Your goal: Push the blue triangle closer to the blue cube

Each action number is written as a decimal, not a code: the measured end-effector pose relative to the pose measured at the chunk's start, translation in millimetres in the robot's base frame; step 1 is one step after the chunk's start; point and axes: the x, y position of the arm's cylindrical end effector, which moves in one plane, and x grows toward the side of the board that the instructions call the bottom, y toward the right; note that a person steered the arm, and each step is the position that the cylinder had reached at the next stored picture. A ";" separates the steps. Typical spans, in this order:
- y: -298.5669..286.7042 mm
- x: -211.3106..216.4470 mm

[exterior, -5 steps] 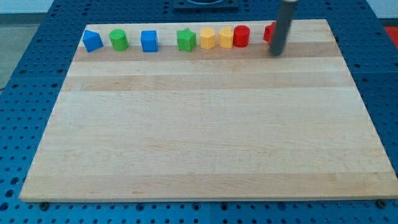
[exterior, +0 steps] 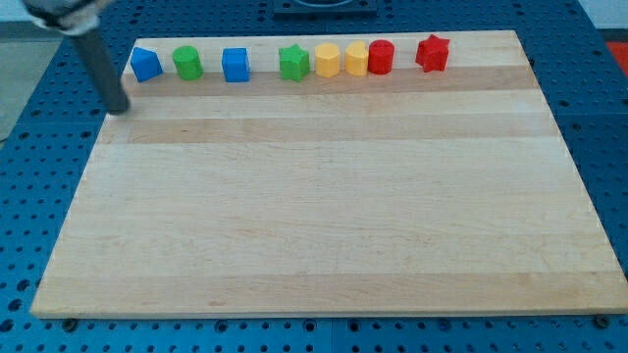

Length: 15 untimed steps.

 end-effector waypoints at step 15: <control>120.4 1.6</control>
